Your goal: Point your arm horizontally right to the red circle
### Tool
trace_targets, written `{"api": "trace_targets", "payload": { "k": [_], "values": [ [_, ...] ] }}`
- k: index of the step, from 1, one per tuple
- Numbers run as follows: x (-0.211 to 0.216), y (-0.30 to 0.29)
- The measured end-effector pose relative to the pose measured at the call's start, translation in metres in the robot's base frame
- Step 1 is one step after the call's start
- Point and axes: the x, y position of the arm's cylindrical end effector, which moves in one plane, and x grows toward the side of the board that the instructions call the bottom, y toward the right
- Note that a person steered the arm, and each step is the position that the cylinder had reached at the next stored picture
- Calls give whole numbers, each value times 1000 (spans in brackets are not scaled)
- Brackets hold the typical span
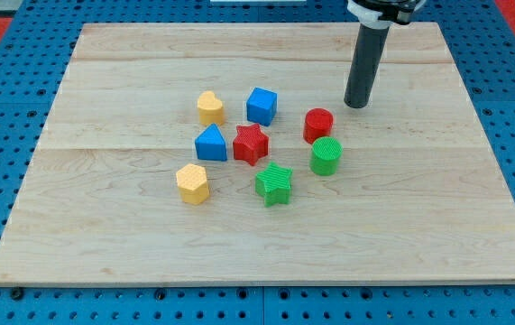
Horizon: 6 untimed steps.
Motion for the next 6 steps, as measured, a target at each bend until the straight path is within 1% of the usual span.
{"api": "trace_targets", "payload": {
  "k": [2, 3, 4, 5, 6],
  "values": [
    [0, 1],
    [0, 11],
    [3, 38],
    [33, 62],
    [56, 33]
  ]
}}
